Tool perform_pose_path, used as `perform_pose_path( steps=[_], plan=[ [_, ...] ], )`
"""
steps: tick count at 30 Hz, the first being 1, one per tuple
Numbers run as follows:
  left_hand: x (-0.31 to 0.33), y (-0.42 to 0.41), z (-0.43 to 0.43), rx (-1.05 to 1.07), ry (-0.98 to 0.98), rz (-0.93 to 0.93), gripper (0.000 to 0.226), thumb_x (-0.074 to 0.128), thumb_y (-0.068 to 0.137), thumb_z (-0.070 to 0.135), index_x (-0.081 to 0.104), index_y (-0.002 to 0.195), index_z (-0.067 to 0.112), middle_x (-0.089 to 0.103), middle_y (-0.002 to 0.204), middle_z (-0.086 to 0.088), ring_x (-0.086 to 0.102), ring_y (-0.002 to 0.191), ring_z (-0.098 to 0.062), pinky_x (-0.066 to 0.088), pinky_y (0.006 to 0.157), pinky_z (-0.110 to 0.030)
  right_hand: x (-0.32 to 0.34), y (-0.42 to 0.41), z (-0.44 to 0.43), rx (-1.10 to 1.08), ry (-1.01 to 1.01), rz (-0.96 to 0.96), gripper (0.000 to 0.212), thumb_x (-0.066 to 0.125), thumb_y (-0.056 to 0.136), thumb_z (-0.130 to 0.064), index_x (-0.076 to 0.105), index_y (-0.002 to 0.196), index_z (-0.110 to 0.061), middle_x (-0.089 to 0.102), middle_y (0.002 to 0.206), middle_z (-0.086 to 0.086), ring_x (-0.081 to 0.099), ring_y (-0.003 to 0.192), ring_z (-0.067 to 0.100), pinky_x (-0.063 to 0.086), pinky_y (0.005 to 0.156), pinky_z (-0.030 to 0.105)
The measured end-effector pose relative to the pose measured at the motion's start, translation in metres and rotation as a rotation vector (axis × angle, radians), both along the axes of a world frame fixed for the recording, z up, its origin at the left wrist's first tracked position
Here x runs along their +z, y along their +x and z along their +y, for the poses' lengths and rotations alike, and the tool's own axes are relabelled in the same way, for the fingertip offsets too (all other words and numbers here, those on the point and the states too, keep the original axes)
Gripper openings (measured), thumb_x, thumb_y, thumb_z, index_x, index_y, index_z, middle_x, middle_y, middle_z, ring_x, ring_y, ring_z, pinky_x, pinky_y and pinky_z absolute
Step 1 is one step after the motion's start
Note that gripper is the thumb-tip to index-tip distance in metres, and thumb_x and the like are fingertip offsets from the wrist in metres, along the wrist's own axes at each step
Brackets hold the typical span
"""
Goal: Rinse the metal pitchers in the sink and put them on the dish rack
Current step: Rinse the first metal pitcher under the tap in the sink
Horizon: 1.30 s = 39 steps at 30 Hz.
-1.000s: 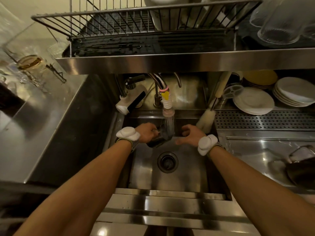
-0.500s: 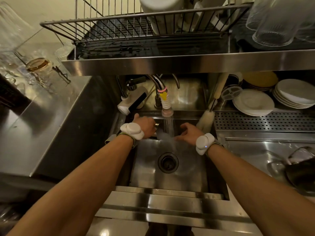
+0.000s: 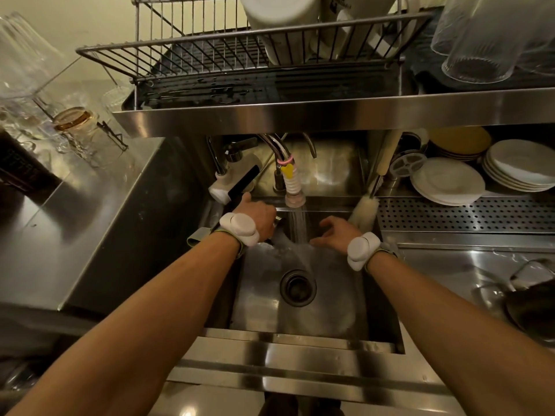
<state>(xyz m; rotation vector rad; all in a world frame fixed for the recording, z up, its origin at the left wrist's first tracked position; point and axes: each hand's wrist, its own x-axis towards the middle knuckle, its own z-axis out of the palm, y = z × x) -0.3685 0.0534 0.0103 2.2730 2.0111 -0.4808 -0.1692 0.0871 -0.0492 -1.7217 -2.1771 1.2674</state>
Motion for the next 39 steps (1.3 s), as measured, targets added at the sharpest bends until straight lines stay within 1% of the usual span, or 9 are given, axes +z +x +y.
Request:
perform_pose_path(
  steps=[6,10,14,19,21,24,29,33,39],
  plan=[
    [-0.004,0.003,0.000,0.125,-0.056,-0.077,0.021,0.045,0.092,0.027,0.060,0.085,0.014,0.068,0.102,-0.011,0.061,0.101,-0.031,0.025,0.105,-0.047,-0.004,0.002,0.000,0.008,-0.022,-0.012,0.064,0.073,0.079,-0.037,0.049,0.131,-0.009,0.061,0.125,0.011,0.060,0.112,0.026,0.048,0.092,0.033],
    [-0.019,-0.001,-0.003,0.407,-0.182,-0.516,0.029,0.045,0.095,0.026,0.064,0.112,0.011,0.062,0.120,-0.011,0.055,0.117,-0.030,0.036,0.106,-0.045,-0.015,0.002,-0.001,0.019,-0.063,-0.006,0.068,0.076,0.076,-0.035,0.047,0.132,-0.010,0.060,0.127,0.011,0.059,0.114,0.026,0.048,0.094,0.033],
    [-0.028,0.000,-0.007,0.530,-0.251,-0.937,0.020,0.050,0.095,0.010,0.063,0.104,-0.001,0.060,0.088,-0.008,0.057,0.079,-0.017,0.042,0.068,-0.024,-0.023,-0.005,-0.006,-0.051,-0.108,0.148,0.095,0.089,0.059,-0.032,0.038,0.137,-0.016,0.055,0.132,0.004,0.054,0.120,0.023,0.044,0.096,0.030],
    [-0.030,0.000,-0.005,0.636,-0.341,-1.189,0.025,0.051,0.091,-0.001,0.056,0.070,0.011,0.058,0.059,0.004,0.057,0.051,0.001,0.042,0.051,-0.010,-0.027,-0.023,-0.003,-0.149,-0.075,0.367,0.108,0.093,0.049,-0.027,0.033,0.139,-0.021,0.052,0.129,-0.007,0.049,0.120,0.014,0.039,0.104,0.030],
    [-0.031,-0.004,-0.004,0.634,-0.326,-1.170,0.023,0.051,0.091,-0.003,0.060,0.072,0.006,0.060,0.064,0.002,0.058,0.049,0.006,0.042,0.048,-0.004,-0.026,-0.030,-0.003,-0.158,-0.042,0.372,0.097,0.092,0.048,-0.028,0.042,0.131,-0.021,0.057,0.124,-0.006,0.054,0.114,0.014,0.041,0.096,0.025],
    [-0.030,-0.013,-0.004,0.587,-0.293,-1.065,0.020,0.053,0.090,0.000,0.068,0.101,-0.008,0.067,0.095,-0.012,0.062,0.076,-0.005,0.046,0.061,-0.002,-0.029,-0.031,-0.006,-0.159,-0.018,0.343,0.088,0.092,0.050,-0.025,0.047,0.126,-0.020,0.061,0.118,-0.004,0.057,0.107,0.013,0.042,0.089,0.023],
    [-0.030,-0.033,-0.008,0.555,-0.238,-0.765,0.026,0.051,0.092,0.014,0.069,0.110,0.011,0.066,0.122,-0.008,0.059,0.115,-0.020,0.041,0.097,-0.027,-0.033,-0.034,-0.011,-0.276,0.041,0.359,0.086,0.091,0.052,-0.024,0.047,0.125,-0.018,0.061,0.116,-0.003,0.056,0.104,0.014,0.042,0.088,0.023],
    [-0.031,-0.037,-0.013,0.534,-0.239,-0.587,0.033,0.047,0.093,0.014,0.065,0.120,0.015,0.061,0.131,-0.006,0.053,0.125,-0.024,0.040,0.102,-0.028,-0.034,-0.036,-0.015,-0.127,-0.022,0.307,0.084,0.091,0.054,-0.022,0.046,0.125,-0.018,0.060,0.116,-0.002,0.056,0.105,0.015,0.043,0.086,0.022],
    [-0.033,-0.033,-0.016,0.482,-0.270,-0.535,0.035,0.048,0.093,0.017,0.062,0.124,0.017,0.057,0.135,-0.006,0.052,0.125,-0.023,0.040,0.100,-0.027,-0.031,-0.038,-0.009,-0.223,0.038,0.318,0.084,0.090,0.056,-0.021,0.047,0.127,-0.014,0.061,0.121,0.002,0.057,0.109,0.018,0.041,0.089,0.022]
  ],
)
